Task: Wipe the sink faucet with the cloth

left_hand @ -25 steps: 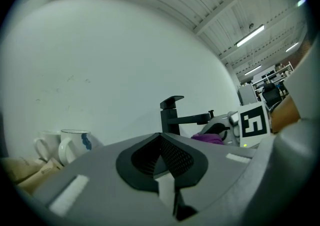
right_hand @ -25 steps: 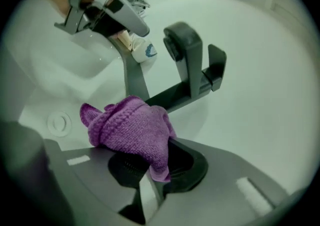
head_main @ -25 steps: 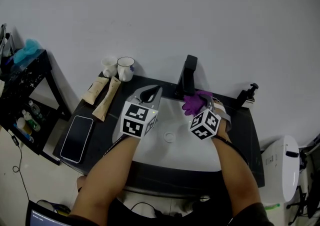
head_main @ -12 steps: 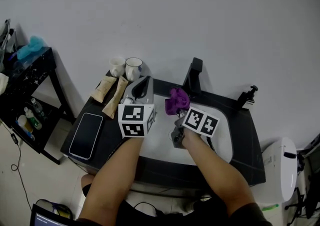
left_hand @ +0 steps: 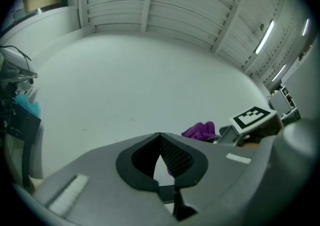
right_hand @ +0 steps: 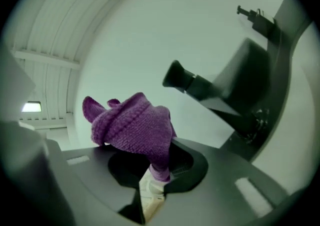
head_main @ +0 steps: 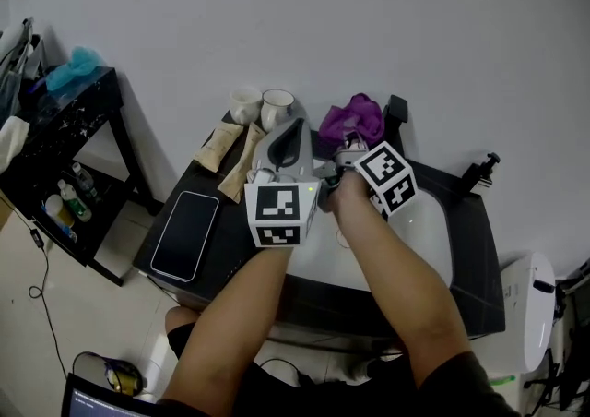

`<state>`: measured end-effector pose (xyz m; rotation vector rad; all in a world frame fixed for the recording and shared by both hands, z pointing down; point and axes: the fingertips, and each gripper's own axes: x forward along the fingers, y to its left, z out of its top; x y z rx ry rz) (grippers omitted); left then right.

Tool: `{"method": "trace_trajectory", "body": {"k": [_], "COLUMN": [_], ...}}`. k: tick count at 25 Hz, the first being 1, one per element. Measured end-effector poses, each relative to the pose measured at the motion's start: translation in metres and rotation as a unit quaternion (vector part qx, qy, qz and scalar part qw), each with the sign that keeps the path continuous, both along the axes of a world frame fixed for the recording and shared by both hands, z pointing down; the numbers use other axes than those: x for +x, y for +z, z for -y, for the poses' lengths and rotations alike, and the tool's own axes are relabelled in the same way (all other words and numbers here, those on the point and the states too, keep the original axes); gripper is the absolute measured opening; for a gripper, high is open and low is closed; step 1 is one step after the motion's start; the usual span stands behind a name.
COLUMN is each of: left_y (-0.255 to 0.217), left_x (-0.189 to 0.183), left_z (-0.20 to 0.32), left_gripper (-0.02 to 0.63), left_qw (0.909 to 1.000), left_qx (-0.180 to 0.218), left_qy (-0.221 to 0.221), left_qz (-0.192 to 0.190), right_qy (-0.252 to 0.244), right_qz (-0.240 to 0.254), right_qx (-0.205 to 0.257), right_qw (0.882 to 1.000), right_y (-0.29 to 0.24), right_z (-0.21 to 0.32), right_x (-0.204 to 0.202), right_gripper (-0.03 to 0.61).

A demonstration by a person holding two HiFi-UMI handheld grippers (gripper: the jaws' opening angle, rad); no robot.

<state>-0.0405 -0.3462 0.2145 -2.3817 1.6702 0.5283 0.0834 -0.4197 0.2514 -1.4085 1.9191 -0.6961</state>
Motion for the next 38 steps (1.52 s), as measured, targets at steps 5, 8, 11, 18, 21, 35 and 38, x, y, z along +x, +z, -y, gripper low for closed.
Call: {"method": "trace_trajectory", "body": {"k": [5,8,11,18,21,35,38], "left_y": [-0.003,-0.004,-0.005,-0.005,-0.005,0.006,0.008], "left_x": [-0.001,0.001,0.003,0.003,0.005,0.009,0.013], "left_z": [0.003,-0.001,-0.001,-0.002,-0.003,0.002,0.002], "left_gripper": [0.017,0.017,0.017,0.017,0.017,0.017,0.017], "left_qw": [1.0,0.9999,0.9997,0.9997,0.9995,0.9986,0.9985], "left_qx": [0.002,0.008,0.013,0.014,0.016,-0.001,-0.007], "left_qy": [0.003,0.0,0.001,0.002,0.004,0.0,0.007], "left_qz": [0.001,0.013,0.02,0.022,0.028,0.052,0.054], "right_qy": [0.036,0.047,0.052,0.052,0.048,0.006,-0.003], "right_qz": [0.046,0.061,0.078,0.11,0.107,0.105,0.109], "right_qx": [0.034,0.011,-0.009,-0.033,-0.04,-0.031,-0.037], "right_qw": [0.998,0.997,0.996,0.992,0.992,0.994,0.993], "right_y": [-0.025,-0.004,0.018,0.055,0.069,0.066,0.071], "right_z": [0.016,0.022,0.024,0.017,0.013,-0.012,-0.013], "right_x": [0.009,0.015,0.019,0.025,0.028,0.042,0.038], "right_gripper": [0.06,0.06,0.06,0.06,0.06,0.06,0.06]}}
